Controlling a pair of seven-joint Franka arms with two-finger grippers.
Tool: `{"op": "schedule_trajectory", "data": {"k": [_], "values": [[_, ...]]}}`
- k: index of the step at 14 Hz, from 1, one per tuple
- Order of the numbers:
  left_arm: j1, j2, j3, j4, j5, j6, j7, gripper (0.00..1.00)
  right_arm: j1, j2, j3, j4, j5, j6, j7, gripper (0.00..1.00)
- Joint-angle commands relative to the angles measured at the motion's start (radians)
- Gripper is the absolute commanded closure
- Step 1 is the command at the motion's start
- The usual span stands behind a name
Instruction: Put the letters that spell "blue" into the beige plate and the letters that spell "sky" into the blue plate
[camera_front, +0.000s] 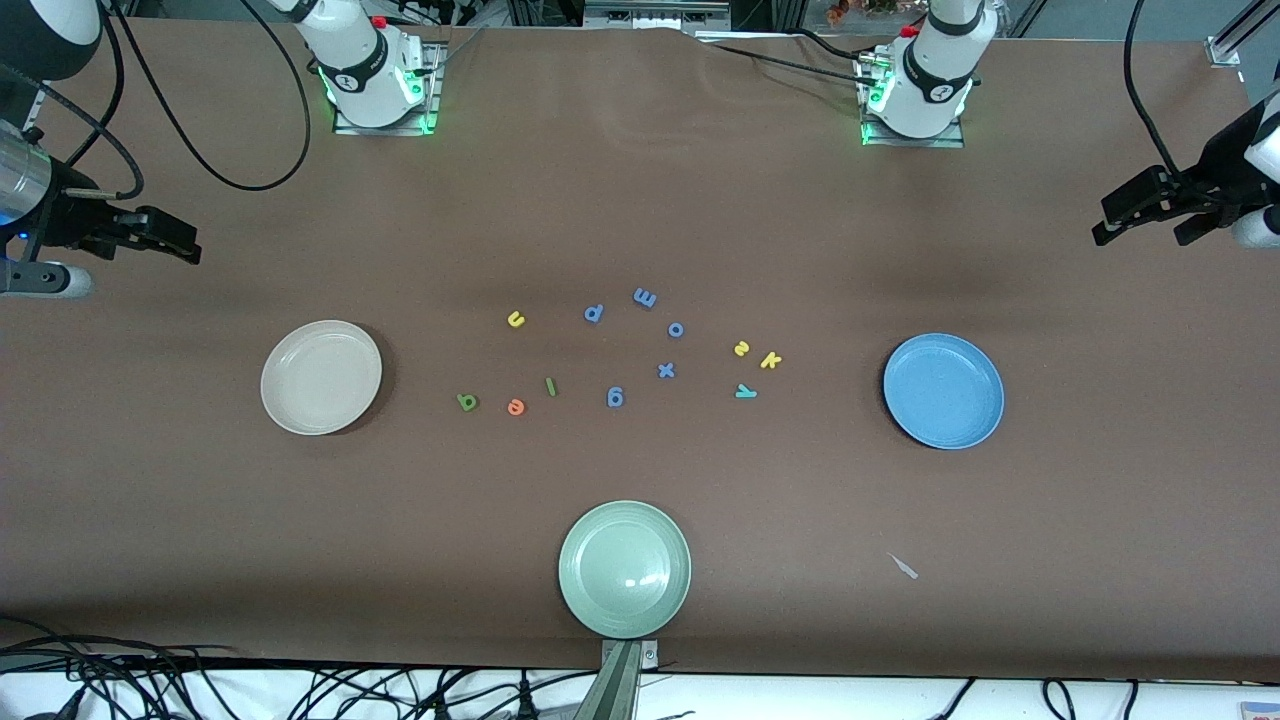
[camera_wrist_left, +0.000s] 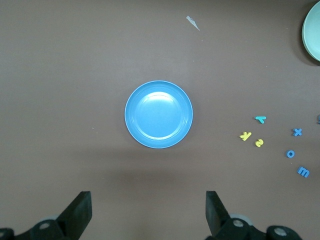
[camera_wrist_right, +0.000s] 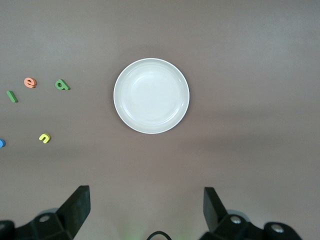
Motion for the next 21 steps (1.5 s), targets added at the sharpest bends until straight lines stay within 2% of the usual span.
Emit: {"op": "schedule_trajectory", "data": {"k": [1,21], "values": [[0.002,0.005,-0.006,0.019,0.009,-0.013,-0.007,0.00,-0.001,0.005,0.000,0.017,0.019,-0.007,0.007,0.00],[-0.007,0.005,-0.006,0.019,0.048,-0.017,-0.002,0.00,-0.001,0.005,0.000,0.017,0.019,-0.010,0.007,0.00]]}}
